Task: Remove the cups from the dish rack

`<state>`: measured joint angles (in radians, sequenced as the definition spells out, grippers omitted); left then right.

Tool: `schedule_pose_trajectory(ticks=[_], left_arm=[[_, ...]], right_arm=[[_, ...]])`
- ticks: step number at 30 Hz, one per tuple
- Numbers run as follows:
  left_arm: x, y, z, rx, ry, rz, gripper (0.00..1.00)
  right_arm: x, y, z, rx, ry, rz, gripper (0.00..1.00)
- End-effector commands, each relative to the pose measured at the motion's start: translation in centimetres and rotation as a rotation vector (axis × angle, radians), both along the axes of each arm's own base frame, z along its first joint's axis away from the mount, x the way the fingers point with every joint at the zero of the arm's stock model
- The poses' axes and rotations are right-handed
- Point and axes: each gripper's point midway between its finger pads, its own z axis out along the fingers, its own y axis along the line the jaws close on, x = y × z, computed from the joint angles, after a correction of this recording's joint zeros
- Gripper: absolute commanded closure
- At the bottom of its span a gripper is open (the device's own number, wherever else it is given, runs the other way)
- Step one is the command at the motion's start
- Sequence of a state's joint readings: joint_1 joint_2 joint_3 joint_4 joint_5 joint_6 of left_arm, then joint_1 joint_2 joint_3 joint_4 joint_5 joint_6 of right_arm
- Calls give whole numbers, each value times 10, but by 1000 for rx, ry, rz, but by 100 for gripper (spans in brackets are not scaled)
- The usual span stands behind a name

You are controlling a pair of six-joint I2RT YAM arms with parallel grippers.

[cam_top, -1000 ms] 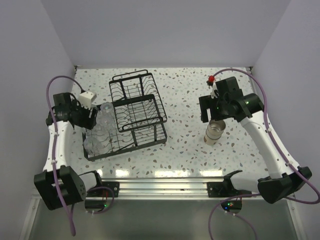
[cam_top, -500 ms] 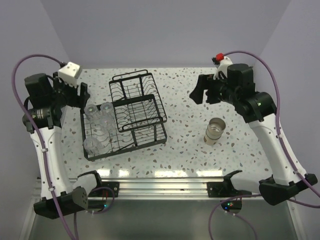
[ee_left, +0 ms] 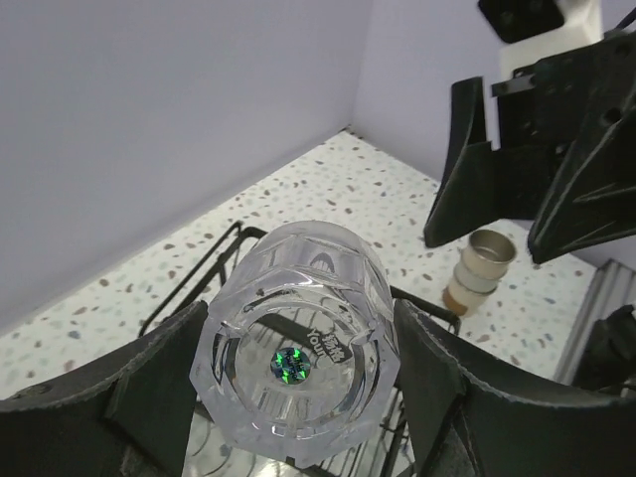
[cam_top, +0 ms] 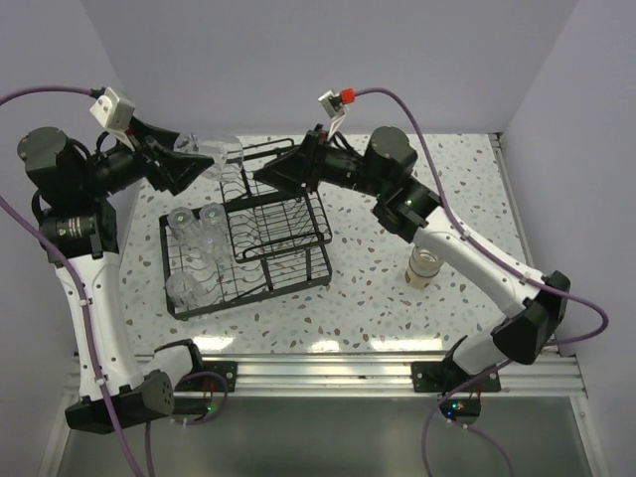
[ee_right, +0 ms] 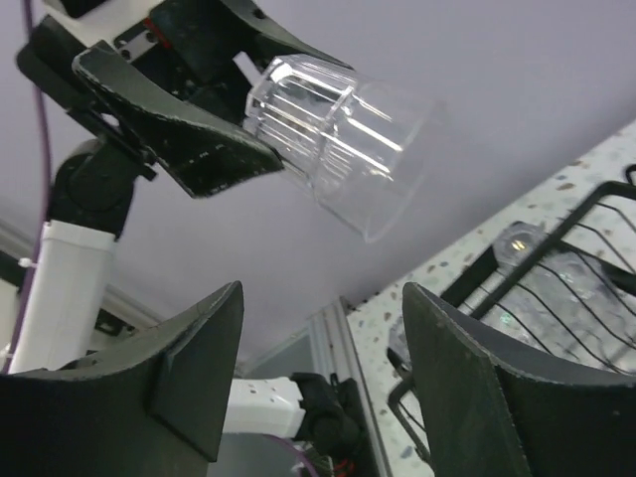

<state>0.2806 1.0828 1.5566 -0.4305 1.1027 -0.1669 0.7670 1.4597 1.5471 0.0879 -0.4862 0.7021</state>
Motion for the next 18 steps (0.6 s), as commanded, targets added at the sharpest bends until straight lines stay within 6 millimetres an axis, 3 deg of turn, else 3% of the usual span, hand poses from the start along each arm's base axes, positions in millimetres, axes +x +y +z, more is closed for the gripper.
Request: schedule_pose_trajectory(ticks=[1,2,10,14,15,18], left_arm=[[-29,-22,24,-46,-58,-152,100],[-30,-24,25,-48,-57,-162,100],[-38,-31,8,-60,-12,-224,100],[-36,-33,-5,-75,10,-236,100],[-35,-33,-8,-77,14,-236,100],[-28,-32,-17,-82,26,-226,100]], right_arm=[[-17,17,48,211,-46,99,35],[-19,20,54,236,-54,111,36],[-24,50,44,257,1,207,44],[-26,50,47,283,-3,216,63],[-26,50,49,287,-5,216,77],[-28,51,50,292,-9,218,100]])
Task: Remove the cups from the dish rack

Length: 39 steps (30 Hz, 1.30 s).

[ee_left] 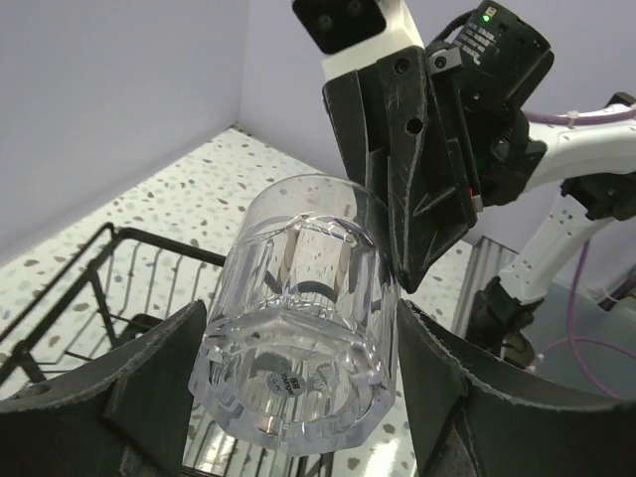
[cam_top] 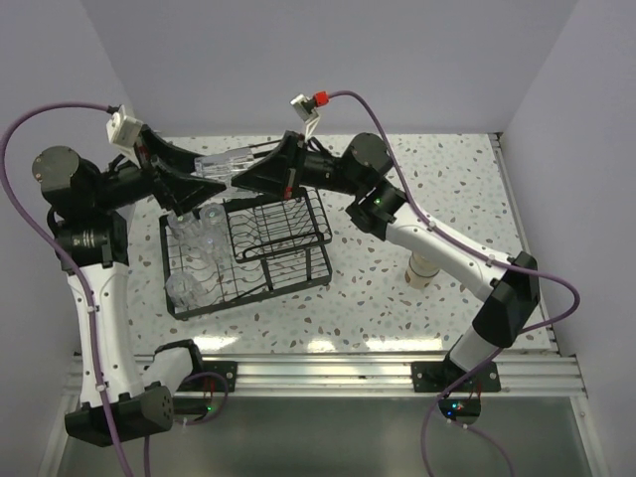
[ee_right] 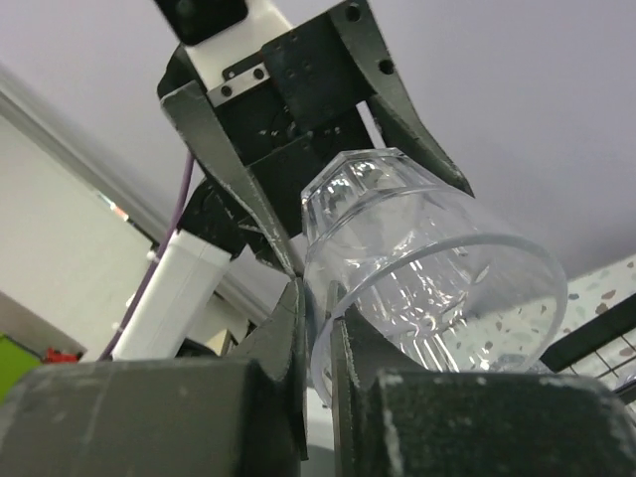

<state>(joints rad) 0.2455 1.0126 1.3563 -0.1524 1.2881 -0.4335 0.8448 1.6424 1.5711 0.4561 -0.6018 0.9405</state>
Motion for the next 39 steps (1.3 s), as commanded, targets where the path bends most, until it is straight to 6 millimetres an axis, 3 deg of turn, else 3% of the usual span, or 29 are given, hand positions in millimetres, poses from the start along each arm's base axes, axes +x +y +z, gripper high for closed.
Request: schedule_pose_trajectory(ticks=[1,3,4,6,7,10,17,21,22,23,24,29,30,32,33,38,39], left_arm=[[6,0,-2,12,-52,11,100],[11,2,-3,18,-60,32,96],[12,4,-2,21,-60,46,75],[18,6,-2,37,-79,73,48],[18,7,0,41,-80,81,26],[23,11,4,55,-96,121,0],[44,29,10,115,-132,265,0],[58,50,8,181,-139,409,0],[59,56,6,219,-149,437,0],[61,60,5,242,-158,460,0],[65,68,-1,263,-136,503,0],[78,85,-26,370,-123,553,0],[81,88,-32,387,-104,563,0],[92,94,-45,429,-86,559,0],[95,96,-53,448,-63,558,0],[128,115,-89,566,23,533,0],[131,118,-81,580,24,542,0]], right_arm=[[-2,-7,41,123,-50,-43,100],[0,-8,38,114,-53,-59,100],[4,-8,35,92,-43,-82,100],[8,-11,32,63,-83,-127,100],[8,-14,29,30,-84,-149,100],[13,-28,32,-26,-153,-241,100],[37,-63,21,-241,-251,-470,100],[90,-122,-3,-557,-286,-794,100],[115,-162,-10,-668,-258,-950,100],[131,-180,-21,-747,-255,-1008,100],[157,-218,-31,-809,-203,-1099,100],[205,-310,-104,-1159,-10,-1191,100],[220,-328,-130,-1242,46,-1199,100],[230,-349,-151,-1334,110,-1206,100],[241,-361,-178,-1400,169,-1194,100],[279,-401,-228,-1473,302,-1212,100],[283,-418,-237,-1490,345,-1219,100]])
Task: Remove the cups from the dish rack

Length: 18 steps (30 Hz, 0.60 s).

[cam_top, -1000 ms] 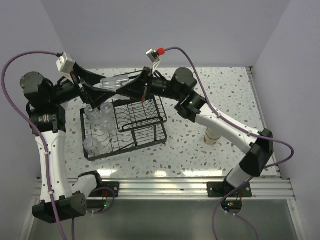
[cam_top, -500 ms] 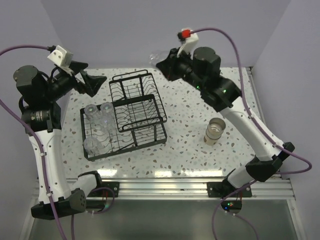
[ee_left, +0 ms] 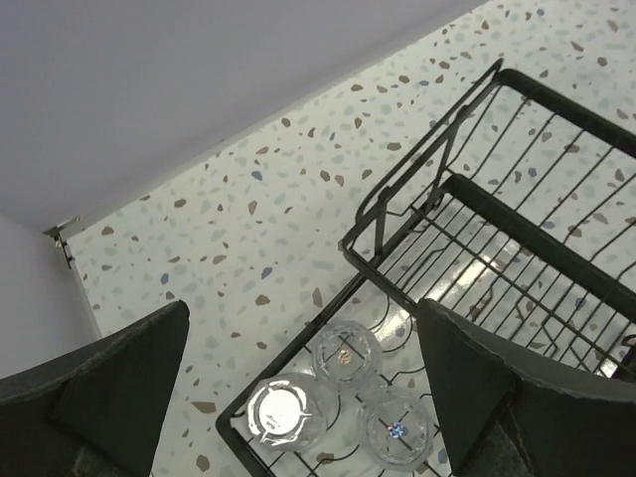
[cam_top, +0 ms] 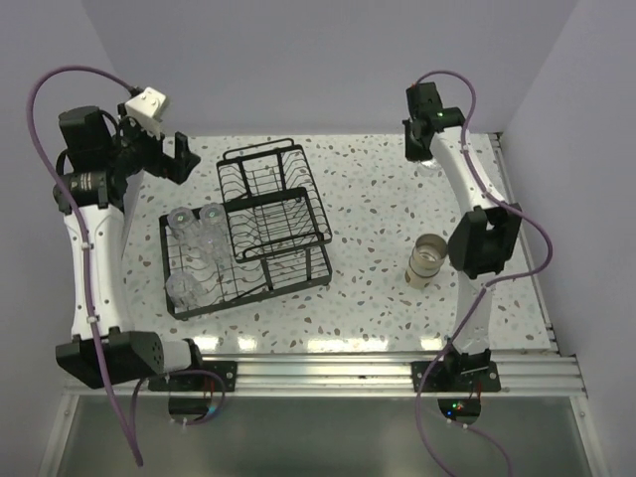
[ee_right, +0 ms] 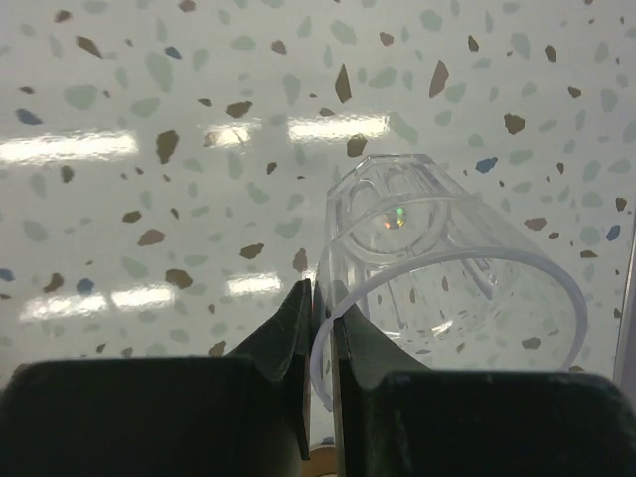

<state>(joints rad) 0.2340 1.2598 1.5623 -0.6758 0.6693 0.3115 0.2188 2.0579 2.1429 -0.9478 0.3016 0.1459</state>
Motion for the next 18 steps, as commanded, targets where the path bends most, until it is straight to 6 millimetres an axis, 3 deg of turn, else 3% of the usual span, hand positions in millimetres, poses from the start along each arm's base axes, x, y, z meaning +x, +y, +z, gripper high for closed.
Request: schedule_pose_trajectory(ticks=[1,2,3,4,5,6,8,11,12,14,18], left_arm=[[17,17,1,110,30,18,0],[30,21,-9,106,68,19,0],[33,22,5,113,47,19,0],[39,23,5,111,56,19,0],[50,26,-2,104,84,21,0],[53,28,6,107,72,25,0],[64,32,-2,105,98,30,0],[77,37,-9,111,115,45,0],[80,38,-13,111,123,48,0],[86,41,-22,104,136,52,0],[95,41,-26,85,140,58,0]], right_arm=[[15,-44,26,-25,-35,-76,100],[25,-52,-3,-41,23,-89,100],[30,-67,-9,-45,36,-118,100],[36,-72,-13,-38,40,-122,100],[41,-77,-34,-43,79,-116,100],[48,-87,-42,-38,76,-127,100],[51,-96,-64,-56,111,-127,100],[58,-109,-83,-41,127,-147,100],[60,-122,-86,-26,123,-167,100],[62,-126,-104,-4,151,-154,100],[69,-136,-119,10,154,-164,100]])
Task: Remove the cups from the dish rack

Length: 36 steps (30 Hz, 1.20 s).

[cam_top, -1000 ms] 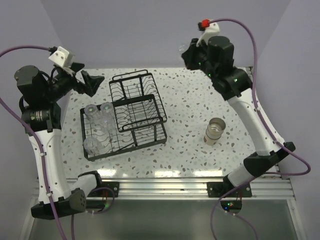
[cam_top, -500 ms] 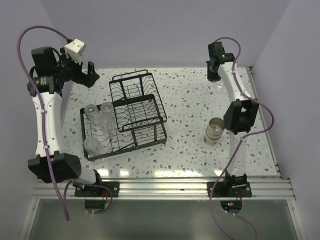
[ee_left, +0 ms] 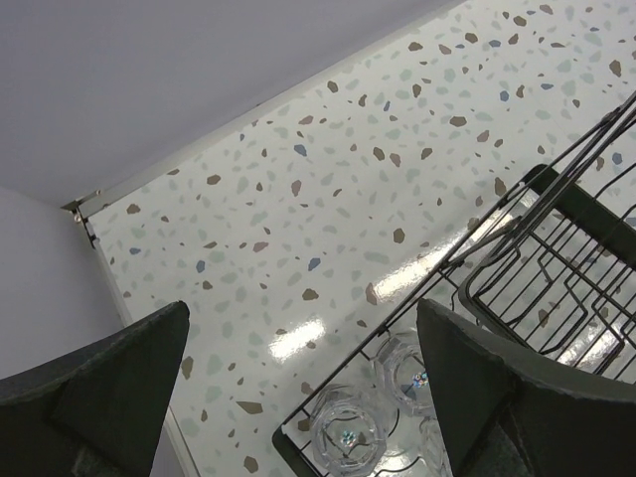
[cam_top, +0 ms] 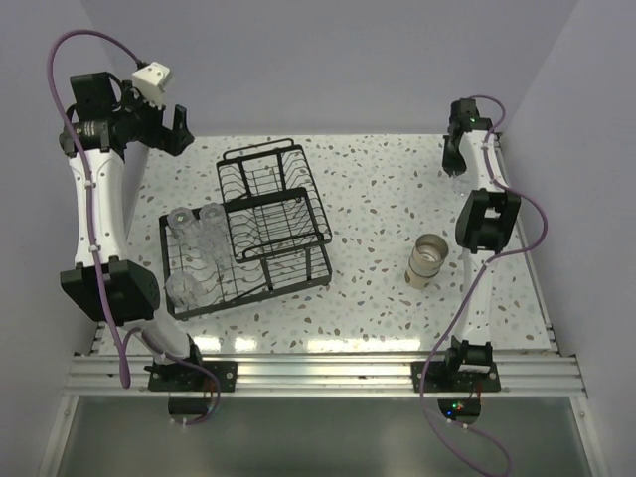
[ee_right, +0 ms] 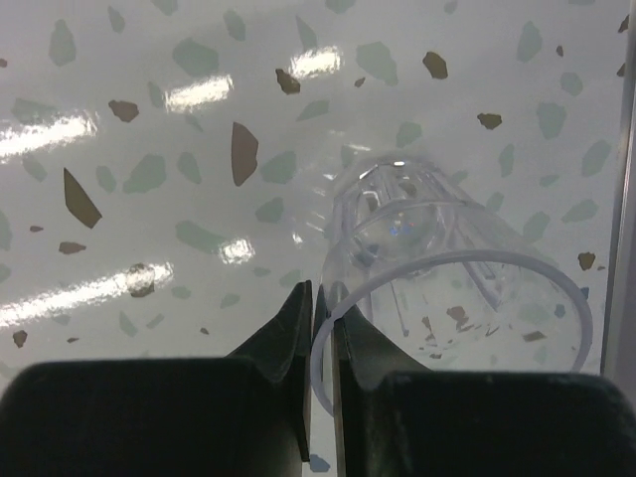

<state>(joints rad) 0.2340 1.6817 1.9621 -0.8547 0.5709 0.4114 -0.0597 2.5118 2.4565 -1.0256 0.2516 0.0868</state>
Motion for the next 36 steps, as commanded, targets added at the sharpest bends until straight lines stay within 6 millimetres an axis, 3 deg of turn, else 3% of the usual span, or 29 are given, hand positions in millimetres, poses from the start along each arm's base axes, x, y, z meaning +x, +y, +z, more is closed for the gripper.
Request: schedule_pose_trajectory(ticks=[1,7,8,12,18,22,23,24,26,27,28,29,30,31,33,34,36], left_arm=[[8,1,6,1,-24,3,0],[14,1,7,-16,-28,4,0],[14,1,6,-15,-26,7,0],[13,2,8,-17,-29,14,0],[9,2,12,13,-46,0,0],[0,13,7,76,-30,32,0],[-6,22,-5,89,11,62,0],[-13,27,-5,112,12,69,0],[-29,43,-30,137,89,110,0],[-35,48,-36,178,104,113,0],[-49,51,-51,201,142,118,0],[-57,57,-59,243,165,138,0],[-68,58,-56,282,148,130,0],[-78,56,-78,288,197,117,0],[-92,52,-88,307,208,92,0],[-100,51,-108,298,256,83,0],[-107,47,-123,279,285,80,0]], right_arm=[[22,2,13,25,-81,41,100],[17,4,-5,55,-40,47,100],[17,2,-4,49,-43,44,85],[18,-2,14,26,-73,49,51],[15,-7,49,-10,-125,32,26],[12,6,77,45,-184,15,18],[11,9,84,46,-199,9,17],[8,12,96,51,-222,-3,16],[3,14,112,33,-253,-33,15],[2,17,112,38,-260,-39,15],[-2,19,130,44,-300,-47,14],[-2,24,130,43,-307,-40,14],[-5,26,145,42,-337,-32,14],[-5,28,148,38,-343,-23,14],[-7,32,156,28,-351,0,13],[-8,32,161,26,-357,3,13],[-9,47,164,41,-363,33,13]])
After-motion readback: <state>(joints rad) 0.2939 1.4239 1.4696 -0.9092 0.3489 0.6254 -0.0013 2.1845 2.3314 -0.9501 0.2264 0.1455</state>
